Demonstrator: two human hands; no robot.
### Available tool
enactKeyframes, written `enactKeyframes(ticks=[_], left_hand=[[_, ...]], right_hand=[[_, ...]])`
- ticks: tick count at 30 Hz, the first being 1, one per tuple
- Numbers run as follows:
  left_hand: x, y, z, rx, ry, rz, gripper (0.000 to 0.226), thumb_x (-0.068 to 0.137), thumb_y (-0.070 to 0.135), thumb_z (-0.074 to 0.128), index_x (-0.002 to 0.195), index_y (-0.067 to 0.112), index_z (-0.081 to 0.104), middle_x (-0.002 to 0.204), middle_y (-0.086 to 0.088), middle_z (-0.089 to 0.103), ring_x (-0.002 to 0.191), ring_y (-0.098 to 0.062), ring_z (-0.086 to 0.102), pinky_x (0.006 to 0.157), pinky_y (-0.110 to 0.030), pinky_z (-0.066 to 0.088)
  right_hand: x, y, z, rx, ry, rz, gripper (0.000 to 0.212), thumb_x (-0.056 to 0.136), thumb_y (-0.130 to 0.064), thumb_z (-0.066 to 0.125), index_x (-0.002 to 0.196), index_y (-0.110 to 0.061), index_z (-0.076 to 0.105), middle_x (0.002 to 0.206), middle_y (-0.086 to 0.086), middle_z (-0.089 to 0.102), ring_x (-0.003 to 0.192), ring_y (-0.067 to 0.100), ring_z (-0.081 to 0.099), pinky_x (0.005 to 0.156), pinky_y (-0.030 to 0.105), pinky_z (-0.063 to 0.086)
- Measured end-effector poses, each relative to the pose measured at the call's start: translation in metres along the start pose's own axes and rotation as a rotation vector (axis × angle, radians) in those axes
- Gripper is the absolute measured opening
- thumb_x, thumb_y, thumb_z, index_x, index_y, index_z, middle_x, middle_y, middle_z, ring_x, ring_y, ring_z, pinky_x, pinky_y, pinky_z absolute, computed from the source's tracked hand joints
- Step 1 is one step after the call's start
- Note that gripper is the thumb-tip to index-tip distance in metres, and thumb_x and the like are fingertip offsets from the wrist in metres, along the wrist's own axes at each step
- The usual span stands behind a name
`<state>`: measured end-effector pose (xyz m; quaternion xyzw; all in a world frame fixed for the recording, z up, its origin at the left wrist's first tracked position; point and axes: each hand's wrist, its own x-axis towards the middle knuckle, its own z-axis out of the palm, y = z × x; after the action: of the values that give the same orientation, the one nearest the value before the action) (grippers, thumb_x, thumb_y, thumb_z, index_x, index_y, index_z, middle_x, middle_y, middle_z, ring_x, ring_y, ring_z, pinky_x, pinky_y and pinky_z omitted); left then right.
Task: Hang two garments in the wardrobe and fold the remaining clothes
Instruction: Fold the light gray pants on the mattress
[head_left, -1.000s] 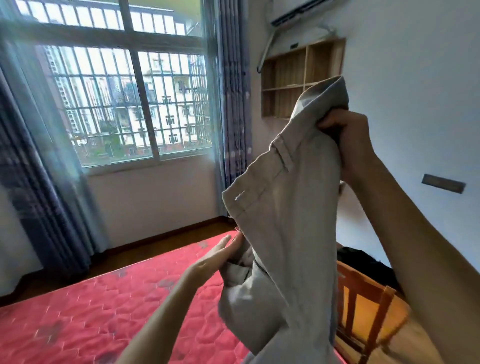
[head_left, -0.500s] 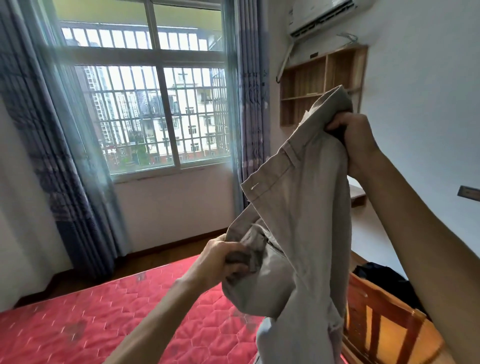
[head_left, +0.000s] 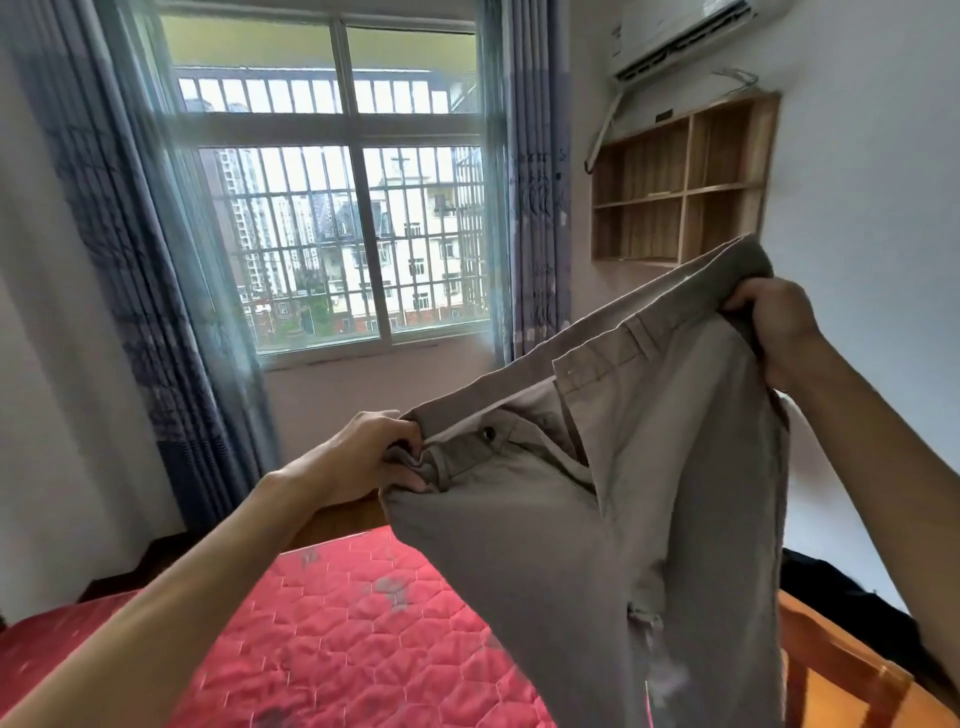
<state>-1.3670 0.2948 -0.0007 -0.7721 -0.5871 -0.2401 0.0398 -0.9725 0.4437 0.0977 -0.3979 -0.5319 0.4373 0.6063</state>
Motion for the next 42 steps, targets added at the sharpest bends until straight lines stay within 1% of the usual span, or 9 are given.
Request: enactKeyframes(ticks=[7,11,16,22,27,30,32,37,42], left_hand=[[-0.015,0.008,-0.048,-0.849,0.147,-0.311,0.045,0.056,0.056,0.089,0.080,0.024,0.066,0.081,0.003,0.067,0.080,-0.010,0.063,0.072,-0.027,0.056],[-0.010,0.013,-0.060,-0.605,0.263,-0.372,0.045,0.059,0.064,0.085,0.077,0.027,0.065,0.074,0.006,0.070,0.079,-0.013,0.061,0.074,-0.033,0.047],[-0.019,0.020,-0.080,-0.466,0.161,-0.115,0.034,0.074,0.047,0.082,0.083,0.018,0.066,0.077,-0.004,0.068,0.073,-0.008,0.058,0.068,-0.024,0.046],[-0.023,-0.020,-0.083,-0.107,0.348,-0.280,0.034,0.070,0.056,0.075,0.079,0.024,0.066,0.071,0.009,0.065,0.070,-0.014,0.060,0.068,-0.035,0.047],[-0.013,-0.003,-0.095,0.196,-0.059,-0.461,0.027,0.082,0.039,0.079,0.076,0.016,0.067,0.067,0.003,0.061,0.069,-0.019,0.058,0.060,-0.030,0.044],[-0.016,0.010,-0.098,-0.043,-0.376,-0.550,0.006,0.084,0.028,0.079,0.089,0.024,0.079,0.084,0.003,0.076,0.086,-0.019,0.071,0.079,-0.033,0.061],[-0.018,0.022,-0.102,-0.179,-0.437,-0.443,0.017,0.092,0.016,0.071,0.103,0.025,0.079,0.104,0.003,0.077,0.100,-0.015,0.070,0.093,-0.034,0.057],[-0.019,0.032,-0.109,-0.856,-0.148,-0.427,0.041,0.087,-0.010,0.051,0.098,0.016,0.082,0.107,-0.009,0.076,0.097,-0.015,0.073,0.088,-0.025,0.058],[-0.025,0.013,-0.114,-0.719,-0.117,-0.543,0.027,0.092,0.004,0.059,0.102,0.016,0.080,0.113,-0.011,0.074,0.099,-0.020,0.072,0.086,-0.028,0.059]], right_hand=[[0.028,0.025,0.000,-0.356,-0.076,0.123,0.011,0.077,-0.005,0.052,0.073,-0.007,0.063,0.085,0.015,0.062,0.071,0.025,0.056,0.064,0.035,0.045],[0.028,0.029,0.007,-0.457,-0.237,0.170,0.010,0.082,-0.004,0.052,0.076,-0.007,0.060,0.081,0.014,0.057,0.075,0.029,0.053,0.064,0.034,0.039],[0.025,0.035,0.019,-0.188,-0.122,0.079,0.015,0.084,-0.004,0.051,0.075,-0.010,0.060,0.080,0.010,0.059,0.078,0.024,0.054,0.062,0.033,0.041],[0.027,0.045,0.037,-0.322,-0.067,-0.026,0.022,0.093,-0.011,0.048,0.081,-0.009,0.067,0.079,0.005,0.061,0.086,0.024,0.057,0.075,0.033,0.041],[0.020,0.035,0.052,-0.314,-0.136,-0.035,0.023,0.091,-0.014,0.049,0.074,-0.009,0.063,0.080,0.010,0.062,0.078,0.024,0.055,0.071,0.031,0.040],[0.008,0.024,0.062,-0.245,-0.255,-0.053,0.018,0.092,-0.007,0.047,0.088,-0.007,0.064,0.073,0.007,0.056,0.063,0.016,0.049,0.053,0.022,0.041],[0.001,0.017,0.064,-0.166,-0.316,-0.074,0.017,0.091,-0.007,0.049,0.085,-0.009,0.065,0.070,0.006,0.058,0.059,0.014,0.051,0.048,0.017,0.042],[0.003,0.017,0.061,-0.159,-0.345,-0.137,0.013,0.089,-0.017,0.060,0.085,-0.007,0.067,0.075,0.007,0.062,0.063,0.014,0.055,0.057,0.023,0.044],[0.022,0.033,0.060,-0.399,-0.198,-0.132,0.036,0.092,-0.024,0.060,0.096,0.011,0.068,0.081,0.012,0.061,0.074,0.020,0.053,0.064,0.031,0.038]])
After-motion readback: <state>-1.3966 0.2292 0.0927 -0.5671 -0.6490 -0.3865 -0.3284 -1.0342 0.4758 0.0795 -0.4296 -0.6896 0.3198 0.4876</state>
